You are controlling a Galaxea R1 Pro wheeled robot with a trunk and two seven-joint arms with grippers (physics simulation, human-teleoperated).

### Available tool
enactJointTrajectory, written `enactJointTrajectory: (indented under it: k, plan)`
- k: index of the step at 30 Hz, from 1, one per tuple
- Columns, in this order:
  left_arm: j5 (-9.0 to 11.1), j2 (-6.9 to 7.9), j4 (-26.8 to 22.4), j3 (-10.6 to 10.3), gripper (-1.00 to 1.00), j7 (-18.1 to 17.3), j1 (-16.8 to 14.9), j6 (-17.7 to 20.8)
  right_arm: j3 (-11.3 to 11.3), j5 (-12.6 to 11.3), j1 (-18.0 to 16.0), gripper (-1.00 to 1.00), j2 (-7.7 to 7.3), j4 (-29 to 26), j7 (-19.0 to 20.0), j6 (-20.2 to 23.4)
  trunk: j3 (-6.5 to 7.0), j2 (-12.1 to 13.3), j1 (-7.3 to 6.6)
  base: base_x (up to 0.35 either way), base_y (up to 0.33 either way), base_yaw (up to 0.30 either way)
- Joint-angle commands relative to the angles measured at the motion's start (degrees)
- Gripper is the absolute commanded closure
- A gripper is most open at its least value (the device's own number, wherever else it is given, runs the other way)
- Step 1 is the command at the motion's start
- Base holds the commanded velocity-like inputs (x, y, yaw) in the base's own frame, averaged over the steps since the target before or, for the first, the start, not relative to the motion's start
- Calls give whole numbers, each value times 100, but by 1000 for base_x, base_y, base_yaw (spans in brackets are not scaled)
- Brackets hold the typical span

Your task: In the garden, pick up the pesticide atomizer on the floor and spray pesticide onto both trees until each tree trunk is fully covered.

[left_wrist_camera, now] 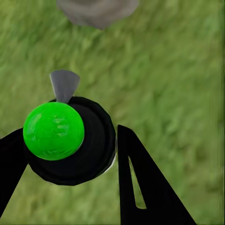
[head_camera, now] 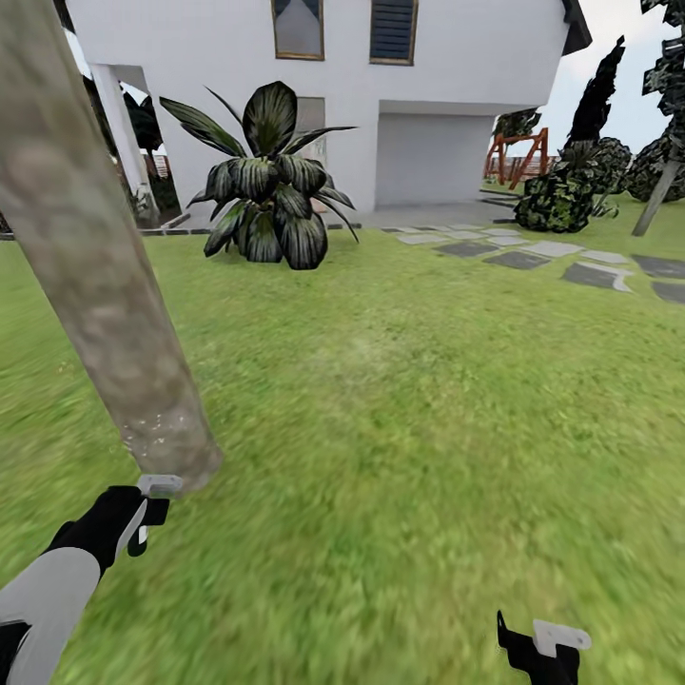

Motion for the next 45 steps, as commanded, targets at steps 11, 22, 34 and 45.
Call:
enactJointTrajectory:
  k: [11,22,34,45]
  plan:
    - [-38,-5,-9,31,100,-8,-3,28,-4,8,-3,-100,4,5,-8,-15,-5,-2,1,161,-255,257]
    - [-17,-24,-88,339,100,-12,80,-292,-9,0,-3,-100,-4,5,-8,-15,-5,-2,1,192,-184,277]
    - [-66,297,-235,279,100,-648,-20,-329,-9,0,-3,-100,-5,5,-8,-15,-5,-2,1,7,-6,211]
    - [-179,182,-1287,-509,100,-1577,-414,457,-9,0,-3,-100,-14,5,-8,-15,-5,-2,1,0,0,3]
